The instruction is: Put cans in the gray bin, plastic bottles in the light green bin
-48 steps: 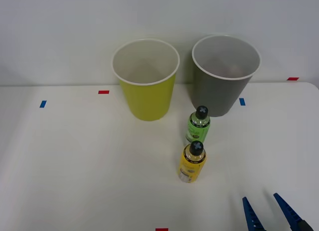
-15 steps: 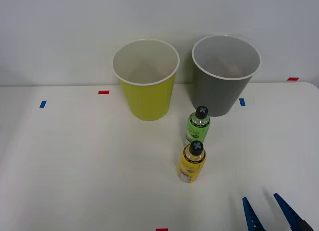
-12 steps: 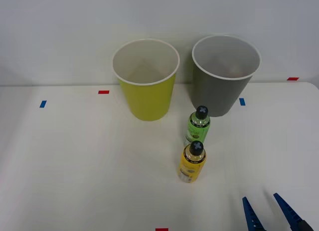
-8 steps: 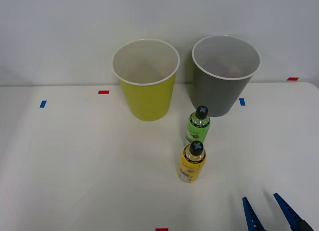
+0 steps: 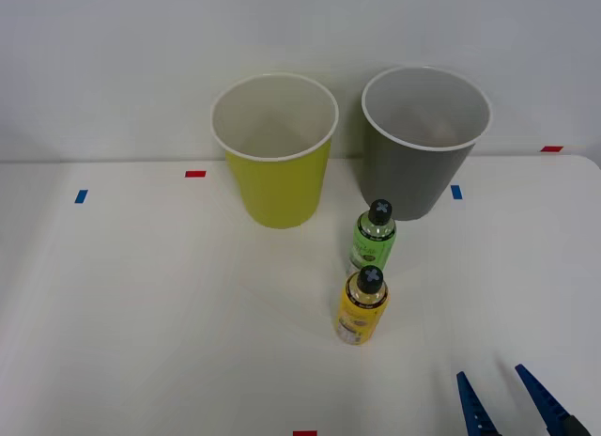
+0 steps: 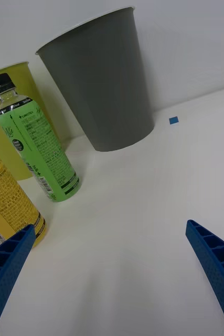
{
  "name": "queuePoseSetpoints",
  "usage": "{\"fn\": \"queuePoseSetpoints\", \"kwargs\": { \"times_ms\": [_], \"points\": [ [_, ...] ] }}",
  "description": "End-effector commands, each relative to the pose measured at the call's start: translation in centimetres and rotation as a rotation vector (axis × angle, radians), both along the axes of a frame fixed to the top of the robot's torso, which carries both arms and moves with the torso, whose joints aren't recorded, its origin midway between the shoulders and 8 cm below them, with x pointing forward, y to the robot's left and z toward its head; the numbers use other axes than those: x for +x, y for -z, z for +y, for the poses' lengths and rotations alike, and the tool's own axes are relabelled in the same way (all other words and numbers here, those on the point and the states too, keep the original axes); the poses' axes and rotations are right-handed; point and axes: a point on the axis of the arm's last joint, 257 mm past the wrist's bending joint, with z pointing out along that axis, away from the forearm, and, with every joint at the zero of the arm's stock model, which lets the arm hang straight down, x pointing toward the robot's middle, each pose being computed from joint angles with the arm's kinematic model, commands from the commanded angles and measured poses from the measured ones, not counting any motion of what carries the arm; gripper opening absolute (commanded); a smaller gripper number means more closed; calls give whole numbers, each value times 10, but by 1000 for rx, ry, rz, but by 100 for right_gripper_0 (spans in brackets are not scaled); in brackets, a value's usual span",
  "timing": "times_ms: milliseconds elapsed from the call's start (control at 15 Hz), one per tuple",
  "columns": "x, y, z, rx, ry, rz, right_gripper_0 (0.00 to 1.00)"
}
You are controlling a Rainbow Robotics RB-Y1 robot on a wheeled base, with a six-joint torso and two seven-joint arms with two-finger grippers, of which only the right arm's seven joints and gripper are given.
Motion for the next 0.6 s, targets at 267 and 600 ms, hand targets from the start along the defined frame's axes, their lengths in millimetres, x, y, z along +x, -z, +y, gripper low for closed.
{"fn": "queuePoseSetpoints", "kwargs": {
  "times_ms": [267, 600],
  "points": [
    [-13, 10, -2, -9, -7, 10, 100],
    [-15, -12, 16, -174, -84, -89, 100]
  ]
}}
